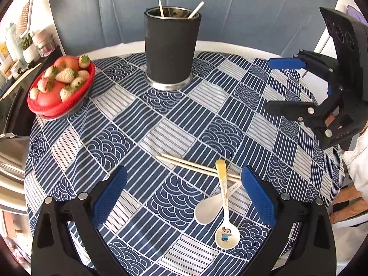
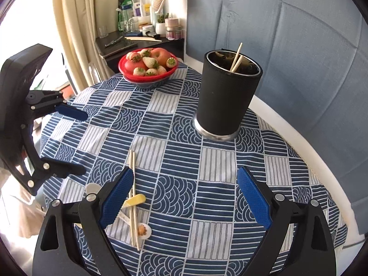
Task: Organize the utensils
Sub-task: 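Withdraw both tools from the black cup back over the loose utensils, then grasp the plain white spoon bowl with the left tool while the right tool grasps its handle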
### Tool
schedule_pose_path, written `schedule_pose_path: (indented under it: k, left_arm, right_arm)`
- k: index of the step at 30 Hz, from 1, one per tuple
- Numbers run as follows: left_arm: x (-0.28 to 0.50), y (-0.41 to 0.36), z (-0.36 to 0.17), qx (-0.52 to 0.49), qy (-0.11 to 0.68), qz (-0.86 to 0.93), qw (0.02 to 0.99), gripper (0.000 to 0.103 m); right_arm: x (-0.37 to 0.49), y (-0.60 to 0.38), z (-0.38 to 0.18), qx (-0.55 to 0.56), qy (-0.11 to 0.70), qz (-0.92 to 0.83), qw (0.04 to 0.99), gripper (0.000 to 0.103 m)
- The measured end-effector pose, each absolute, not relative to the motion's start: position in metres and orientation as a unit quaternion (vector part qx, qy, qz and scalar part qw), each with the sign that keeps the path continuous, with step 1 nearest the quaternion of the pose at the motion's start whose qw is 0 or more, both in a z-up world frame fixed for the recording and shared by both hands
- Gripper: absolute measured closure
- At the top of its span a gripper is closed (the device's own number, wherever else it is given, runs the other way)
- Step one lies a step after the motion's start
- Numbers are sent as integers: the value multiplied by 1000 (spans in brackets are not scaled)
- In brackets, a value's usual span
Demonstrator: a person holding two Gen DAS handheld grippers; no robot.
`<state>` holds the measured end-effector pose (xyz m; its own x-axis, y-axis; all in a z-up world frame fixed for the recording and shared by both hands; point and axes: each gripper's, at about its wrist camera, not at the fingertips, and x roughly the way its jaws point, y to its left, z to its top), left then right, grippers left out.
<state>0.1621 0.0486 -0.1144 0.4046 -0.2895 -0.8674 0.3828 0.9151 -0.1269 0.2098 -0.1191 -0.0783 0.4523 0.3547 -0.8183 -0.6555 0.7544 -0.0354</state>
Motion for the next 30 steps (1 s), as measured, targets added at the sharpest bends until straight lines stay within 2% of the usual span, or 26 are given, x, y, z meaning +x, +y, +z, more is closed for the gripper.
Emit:
schedule_pose_path:
  k: [11,15,19,20,22,24,25,26,30]
  left_arm:
    - [146,50,-156,38,551,-204,808,8]
    - [147,47,-166,37,564,-212,797,15]
    - [149,43,-175,19,587,-245,772,34]
    - [149,41,-178,21,592,-251,765,44]
    - [148,36,-183,30,602,-258,755,55]
    - [149,33,-189,34,618,-262,741,70]
    - [149,32,-192,38,623,-261,736,85]
    - [150,32,-194,43,630,-258,732,93]
    - [151,35,-192,43,631,-251,733,95]
  right_arm:
    - [206,-131,-104,-176,453,296,822,16]
    - [206,-138,-115,-174,468,294,815,16]
    - [207,-143,-128,-167,483,286,810,16]
    - [207,-145,-130,-166,486,285,809,16]
    - [205,-147,-135,-162,491,283,808,16]
    - [205,-149,-139,-159,497,283,805,16]
    - [205,-150,-141,-157,500,282,804,16]
    - [204,-151,-142,-154,503,281,803,16]
    - [203,-154,-146,-144,504,279,805,16]
